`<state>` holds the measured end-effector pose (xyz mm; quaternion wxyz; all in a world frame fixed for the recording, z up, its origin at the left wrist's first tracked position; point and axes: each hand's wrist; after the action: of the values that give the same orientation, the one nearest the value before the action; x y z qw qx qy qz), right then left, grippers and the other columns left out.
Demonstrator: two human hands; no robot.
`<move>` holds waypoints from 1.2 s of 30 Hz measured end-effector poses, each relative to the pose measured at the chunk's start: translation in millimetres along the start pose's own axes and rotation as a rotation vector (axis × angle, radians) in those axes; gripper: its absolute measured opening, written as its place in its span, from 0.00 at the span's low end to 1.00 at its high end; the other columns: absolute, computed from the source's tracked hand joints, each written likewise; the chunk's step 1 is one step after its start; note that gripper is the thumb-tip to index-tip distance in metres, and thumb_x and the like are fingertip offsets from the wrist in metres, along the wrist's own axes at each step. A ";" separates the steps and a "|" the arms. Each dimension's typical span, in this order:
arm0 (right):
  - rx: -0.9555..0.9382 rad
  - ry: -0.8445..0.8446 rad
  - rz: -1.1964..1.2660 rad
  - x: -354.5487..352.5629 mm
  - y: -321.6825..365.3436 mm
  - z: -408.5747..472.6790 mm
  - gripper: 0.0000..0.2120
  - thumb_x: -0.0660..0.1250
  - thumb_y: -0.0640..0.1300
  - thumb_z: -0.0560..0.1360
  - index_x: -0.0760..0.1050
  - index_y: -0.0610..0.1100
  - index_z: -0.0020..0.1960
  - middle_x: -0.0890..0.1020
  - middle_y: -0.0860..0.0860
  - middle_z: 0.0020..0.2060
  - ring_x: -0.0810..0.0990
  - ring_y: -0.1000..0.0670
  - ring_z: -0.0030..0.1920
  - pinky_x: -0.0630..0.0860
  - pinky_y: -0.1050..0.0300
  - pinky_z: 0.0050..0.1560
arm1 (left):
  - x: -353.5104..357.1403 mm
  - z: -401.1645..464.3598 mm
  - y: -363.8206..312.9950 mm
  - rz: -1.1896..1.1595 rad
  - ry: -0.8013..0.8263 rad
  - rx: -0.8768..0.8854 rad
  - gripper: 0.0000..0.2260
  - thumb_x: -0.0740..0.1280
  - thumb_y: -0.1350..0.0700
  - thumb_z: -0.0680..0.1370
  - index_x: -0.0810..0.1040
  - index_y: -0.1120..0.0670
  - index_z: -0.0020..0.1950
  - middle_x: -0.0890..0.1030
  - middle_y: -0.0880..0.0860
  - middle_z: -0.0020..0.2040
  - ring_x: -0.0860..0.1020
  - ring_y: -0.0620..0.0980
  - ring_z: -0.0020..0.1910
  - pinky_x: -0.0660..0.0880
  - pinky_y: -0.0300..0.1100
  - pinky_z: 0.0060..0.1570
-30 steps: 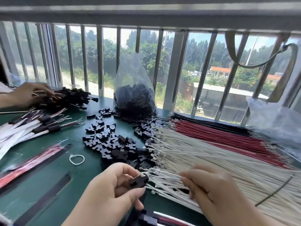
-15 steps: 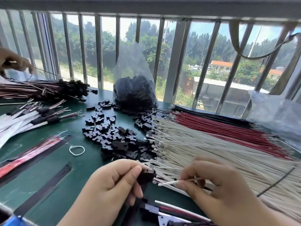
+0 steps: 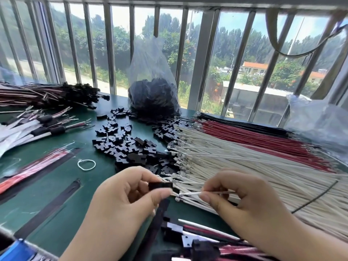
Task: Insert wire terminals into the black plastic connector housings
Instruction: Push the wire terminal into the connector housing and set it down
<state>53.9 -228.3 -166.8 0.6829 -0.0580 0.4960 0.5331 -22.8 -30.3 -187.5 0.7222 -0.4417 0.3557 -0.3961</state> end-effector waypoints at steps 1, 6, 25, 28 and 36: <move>-0.003 -0.002 0.007 -0.1 0.4 -0.4 0.09 0.64 0.62 0.68 0.76 0.58 0.42 0.80 0.63 0.37 0.78 0.56 0.38 0.74 0.63 0.35 | -1.1 -0.3 -0.3 0.033 -0.034 0.021 0.14 0.70 0.41 0.57 0.80 0.50 0.34 0.76 0.55 0.25 0.72 0.42 0.21 0.68 0.28 0.25; -0.019 -0.040 0.044 -0.9 2.8 -0.4 0.04 0.72 0.51 0.68 0.78 0.55 0.40 0.80 0.64 0.34 0.78 0.62 0.37 0.69 0.76 0.36 | -3.7 2.1 3.2 0.212 -0.027 0.017 0.21 0.60 0.37 0.67 0.73 0.55 0.31 0.71 0.50 0.21 0.65 0.40 0.19 0.61 0.28 0.22; 0.041 -0.041 0.090 -5.1 3.1 -0.5 0.09 0.75 0.46 0.67 0.81 0.60 0.42 0.79 0.63 0.36 0.78 0.61 0.40 0.69 0.76 0.39 | 15.3 6.5 -9.8 -0.553 0.245 -0.314 0.14 0.67 0.68 0.62 0.85 0.58 0.44 0.76 0.59 0.26 0.73 0.49 0.19 0.72 0.37 0.18; 0.018 -0.079 0.083 -7.1 2.3 -0.1 0.11 0.78 0.42 0.65 0.82 0.57 0.38 0.79 0.62 0.33 0.78 0.62 0.38 0.68 0.78 0.38 | 10.2 5.3 -12.0 -0.519 0.342 -0.324 0.17 0.71 0.66 0.62 0.85 0.51 0.48 0.76 0.59 0.27 0.74 0.52 0.21 0.73 0.38 0.22; -0.024 -0.135 0.086 -9.0 9.7 1.0 0.05 0.76 0.50 0.61 0.80 0.57 0.31 0.78 0.63 0.32 0.78 0.67 0.35 0.67 0.82 0.35 | 14.9 -1.2 -3.4 -0.092 0.180 -0.042 0.25 0.69 0.62 0.73 0.75 0.29 0.53 0.80 0.42 0.33 0.77 0.39 0.30 0.71 0.28 0.36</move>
<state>47.4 -229.6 -155.3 0.6905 -0.0087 0.4443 0.5708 -18.2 -45.0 -187.3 0.6589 -0.4353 0.4065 -0.4594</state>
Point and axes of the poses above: each hand's wrist, its own z-axis towards the middle knuckle, its own x-axis out of the palm, y = z × x
